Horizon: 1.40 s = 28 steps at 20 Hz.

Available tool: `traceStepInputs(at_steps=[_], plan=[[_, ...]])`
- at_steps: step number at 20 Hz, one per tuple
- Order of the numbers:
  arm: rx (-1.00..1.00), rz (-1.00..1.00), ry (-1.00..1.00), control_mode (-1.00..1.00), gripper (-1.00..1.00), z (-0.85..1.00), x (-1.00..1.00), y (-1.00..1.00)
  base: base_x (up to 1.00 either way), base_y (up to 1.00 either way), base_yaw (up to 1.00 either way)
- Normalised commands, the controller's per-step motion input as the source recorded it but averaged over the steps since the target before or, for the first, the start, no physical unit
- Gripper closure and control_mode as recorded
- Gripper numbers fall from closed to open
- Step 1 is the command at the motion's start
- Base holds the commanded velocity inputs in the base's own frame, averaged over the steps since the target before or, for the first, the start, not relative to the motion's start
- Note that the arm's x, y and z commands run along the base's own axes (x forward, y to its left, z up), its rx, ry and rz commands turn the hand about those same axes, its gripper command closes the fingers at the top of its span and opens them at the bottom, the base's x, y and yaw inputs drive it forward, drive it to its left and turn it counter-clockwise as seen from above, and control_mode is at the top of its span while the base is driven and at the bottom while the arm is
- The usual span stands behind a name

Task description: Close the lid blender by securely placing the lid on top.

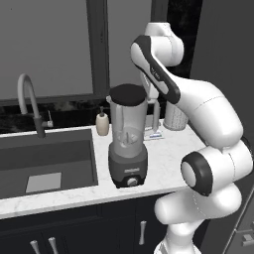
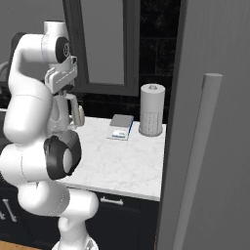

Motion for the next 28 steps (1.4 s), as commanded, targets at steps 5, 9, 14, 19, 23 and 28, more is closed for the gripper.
traceStepInputs(at_steps=[5,9,14,19,23,28], plan=[[-0.01,0.0,0.0,-1.0,1.0,-0.02,0.23,0.06,0.0,0.0,0.0],[-0.02,0.0,0.0,-1.0,1.0,-0.18,0.03,0.11,0.0,0.0,0.0],[-0.07,0.0,0.01,-1.0,1.0,-0.4,0.0,0.21,0.0,0.0,0.0],[-0.1,0.0,0.02,-1.0,1.0,-0.35,-0.03,0.18,0.0,0.0,0.0],[0.0,0.0,0.0,-1.0,1.0,-0.01,0.09,0.01,0.0,0.0,0.0],[0.0,0.0,0.0,-1.0,1.0,0.0,0.28,0.0,0.0,0.0,0.0]])
